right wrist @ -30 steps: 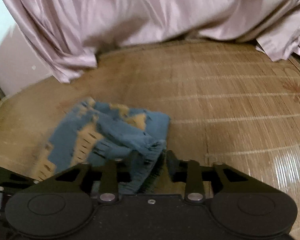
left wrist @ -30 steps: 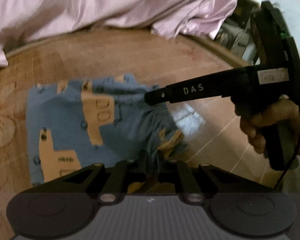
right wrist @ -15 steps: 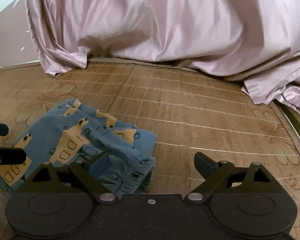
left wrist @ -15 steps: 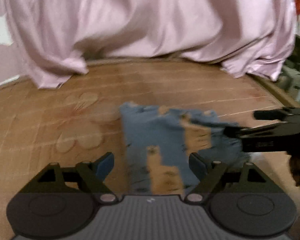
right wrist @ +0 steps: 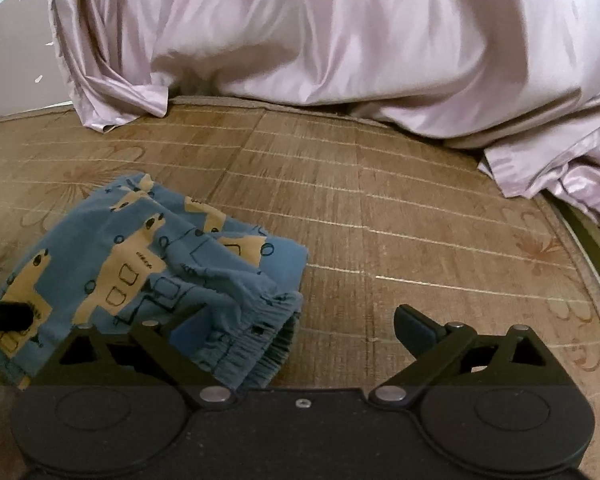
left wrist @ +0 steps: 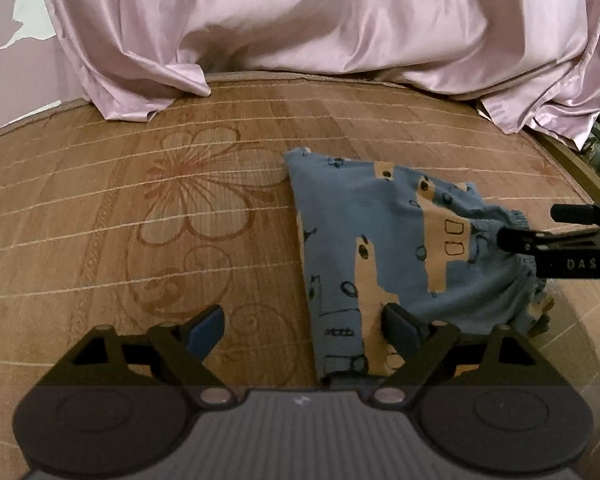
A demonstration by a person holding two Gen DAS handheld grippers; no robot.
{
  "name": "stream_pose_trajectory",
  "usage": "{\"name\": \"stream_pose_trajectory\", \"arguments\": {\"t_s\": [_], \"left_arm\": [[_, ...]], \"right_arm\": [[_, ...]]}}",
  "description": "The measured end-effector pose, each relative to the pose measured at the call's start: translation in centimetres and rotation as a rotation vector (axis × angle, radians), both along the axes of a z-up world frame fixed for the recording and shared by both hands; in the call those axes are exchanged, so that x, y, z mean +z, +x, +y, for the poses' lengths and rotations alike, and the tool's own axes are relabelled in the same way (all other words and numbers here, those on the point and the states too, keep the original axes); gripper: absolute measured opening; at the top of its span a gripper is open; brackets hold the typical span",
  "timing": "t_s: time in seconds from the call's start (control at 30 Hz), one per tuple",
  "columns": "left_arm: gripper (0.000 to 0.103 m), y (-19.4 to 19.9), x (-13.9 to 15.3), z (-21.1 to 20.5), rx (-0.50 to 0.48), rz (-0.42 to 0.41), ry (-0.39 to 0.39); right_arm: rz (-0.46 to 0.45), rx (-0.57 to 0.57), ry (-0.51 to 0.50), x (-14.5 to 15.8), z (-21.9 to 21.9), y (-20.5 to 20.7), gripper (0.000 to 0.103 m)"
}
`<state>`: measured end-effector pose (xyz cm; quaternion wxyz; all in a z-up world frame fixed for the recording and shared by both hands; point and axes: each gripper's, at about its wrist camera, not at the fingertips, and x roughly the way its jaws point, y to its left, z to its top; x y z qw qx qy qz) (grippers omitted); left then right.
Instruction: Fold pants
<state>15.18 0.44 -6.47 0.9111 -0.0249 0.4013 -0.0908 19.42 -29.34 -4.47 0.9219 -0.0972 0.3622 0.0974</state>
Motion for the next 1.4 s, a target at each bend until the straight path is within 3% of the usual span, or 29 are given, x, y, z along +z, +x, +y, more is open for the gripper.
{"name": "stream_pose_trajectory", "arguments": {"t_s": [0.1, 0.17, 0.23, 0.37, 0.43, 0.6, 0.63, 0.73, 0.83, 0.9, 0.97, 1.0, 1.03, 1.07, 1.1, 1.17, 1.27, 1.4], "left_arm": [[0.093, -0.8, 0.7, 0.2, -0.010, -0.002, -0.061], [0.096, -1.4, 0.6, 0.4, -0.031, 0.001, -0.103], [0.096, -1.6, -0.1, -0.1, -0.046, 0.026, -0.071], [0.097, -2.2, -1.7, -0.6, -0.044, 0.060, 0.017], [0.098, -2.5, -1.6, -0.7, -0.052, 0.081, 0.026], [0.100, -3.2, 0.2, 0.9, -0.079, 0.032, -0.146], [0.101, -3.1, 0.5, 1.1, -0.082, 0.015, -0.165], [0.102, -2.1, 0.9, 1.4, -0.076, -0.014, -0.192], [0.101, -0.6, 0.2, 1.6, -0.070, 0.007, -0.232], [0.093, 0.1, -0.7, 1.9, -0.066, 0.023, -0.284], [0.084, 0.7, -1.6, 2.1, -0.069, 0.055, -0.332], [0.080, 0.7, -1.9, 2.0, -0.070, 0.053, -0.341], [0.076, 0.6, -1.9, 2.0, -0.069, 0.040, -0.333], [0.066, 0.8, -2.0, 1.9, -0.074, 0.044, -0.324], [0.056, 0.9, -2.1, 1.8, -0.075, 0.049, -0.322], [0.048, 0.9, -2.2, 1.7, -0.066, 0.063, -0.330], [0.035, 0.7, -2.1, 1.5, -0.033, 0.080, -0.316], [0.019, 0.2, -1.3, 0.8, -0.001, 0.094, -0.278]], "right_arm": [[0.003, 0.040, 0.028, 1.2, -0.2, -1.3, 0.098], [0.062, 0.086, 0.005, 1.2, 0.3, -2.3, 0.098], [0.107, 0.087, -0.075, 0.3, 0.7, -2.7, 0.098], [0.146, 0.072, -0.077, 0.0, 0.4, -2.7, 0.101], [0.167, 0.076, -0.005, 0.9, -0.4, -2.5, 0.101], [0.136, 0.064, 0.274, 2.9, -4.0, -0.8, 0.102], [0.136, 0.064, 0.274, 2.9, -4.0, -0.8, 0.102], [0.117, 0.032, 0.408, 2.0, -5.4, 3.0, 0.101], [0.135, 0.072, 0.453, 0.3, -5.3, 5.1, 0.092], [0.152, 0.115, 0.438, -1.0, -4.6, 6.0, 0.087], [0.165, 0.128, 0.430, -2.2, -4.3, 6.3, 0.071], [0.136, 0.131, 0.438, -2.3, -4.3, 6.0, 0.068], [0.150, 0.141, 0.455, -2.5, -4.3, 6.1, 0.055], [0.150, 0.149, 0.461, -2.5, -4.2, 5.9, 0.047], [0.149, 0.157, 0.456, -2.5, -4.0, 5.8, 0.045], [0.144, 0.164, 0.454, -2.5, -3.7, 5.5, 0.034], [0.149, 0.124, 0.486, -2.4, -3.9, 5.3, 0.027], [0.056, 0.149, 0.320, -0.8, -1.8, 3.5, 0.022]]}}
